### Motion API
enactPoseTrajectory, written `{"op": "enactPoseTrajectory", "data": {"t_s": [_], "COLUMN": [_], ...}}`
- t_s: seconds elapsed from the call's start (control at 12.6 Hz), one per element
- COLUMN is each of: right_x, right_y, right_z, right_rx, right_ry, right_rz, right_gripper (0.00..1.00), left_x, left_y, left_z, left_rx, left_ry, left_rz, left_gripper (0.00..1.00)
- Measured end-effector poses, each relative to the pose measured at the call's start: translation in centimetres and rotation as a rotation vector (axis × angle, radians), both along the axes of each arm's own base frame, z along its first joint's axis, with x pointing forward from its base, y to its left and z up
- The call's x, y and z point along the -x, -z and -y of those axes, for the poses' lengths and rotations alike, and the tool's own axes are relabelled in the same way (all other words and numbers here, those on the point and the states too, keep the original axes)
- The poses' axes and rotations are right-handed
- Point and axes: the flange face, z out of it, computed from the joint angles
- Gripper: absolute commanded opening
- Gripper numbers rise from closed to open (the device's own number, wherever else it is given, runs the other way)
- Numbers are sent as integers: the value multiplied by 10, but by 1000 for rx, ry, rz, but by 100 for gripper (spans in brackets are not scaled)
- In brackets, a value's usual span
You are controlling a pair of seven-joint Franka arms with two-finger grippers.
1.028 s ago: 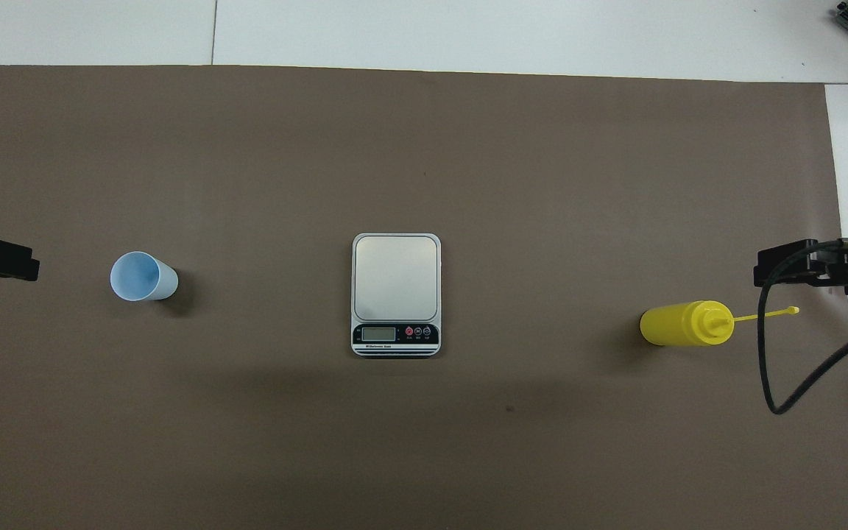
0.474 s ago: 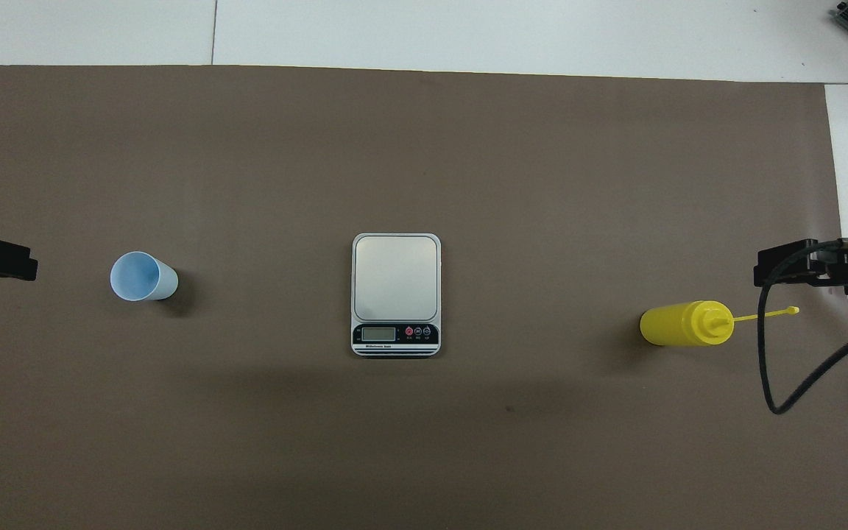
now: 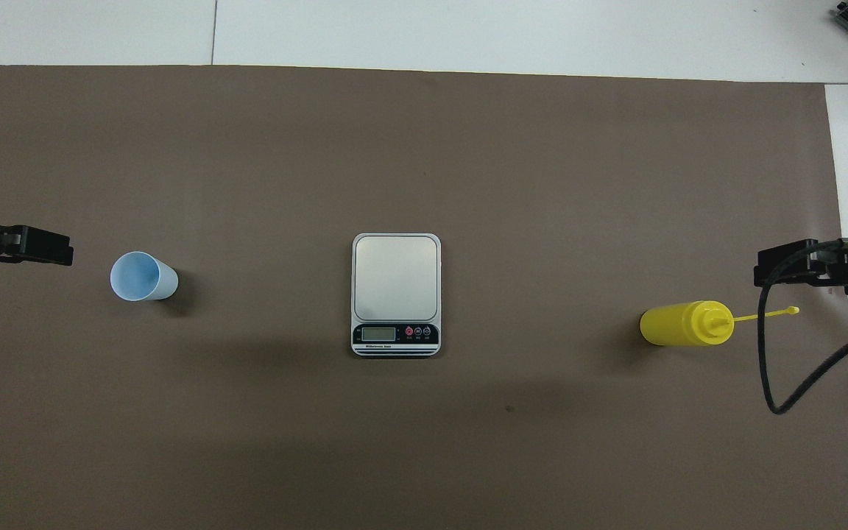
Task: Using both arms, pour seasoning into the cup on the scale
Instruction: 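Reach the left gripper to the blue cup and grasp it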
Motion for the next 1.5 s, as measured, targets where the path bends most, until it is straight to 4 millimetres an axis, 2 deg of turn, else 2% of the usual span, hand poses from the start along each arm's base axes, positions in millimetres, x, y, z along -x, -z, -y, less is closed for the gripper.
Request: {"op": "enactPoseTrajectory", "data": {"t_s": [0.16,0.47,0.87,1.03,1.27,1.34,1.42,1.5], "right_x": [0,0,0,0,0,0,0,0], "right_y": [0,0,0,0,0,1,1,1], "right_z": [0,0,0,1,1,1,1,1], "right_rx": [0,0,0,0,0,0,0,0], "right_ry": [0,0,0,1,1,1,2,2], "right_rz": [0,0,-1,-2,-2,-2,-3,-3], "right_gripper": [100,100,100,100,100,100,100,100], "left_x": [-7,-9,1,4,1,0,0,0], "left_y": [32,100,141,162,177,182,186,188], "left_z": [-12,-19,-34,-33,-32,-32,-31,-29], "left_rx": [5,9,20,40,47,48,48,49], "left_ry": [-35,-73,-113,-133,-152,-156,-161,-164], "left_rz": [-21,10,48,46,40,36,32,28], "left_gripper": [100,100,100,100,100,96,67,33]}}
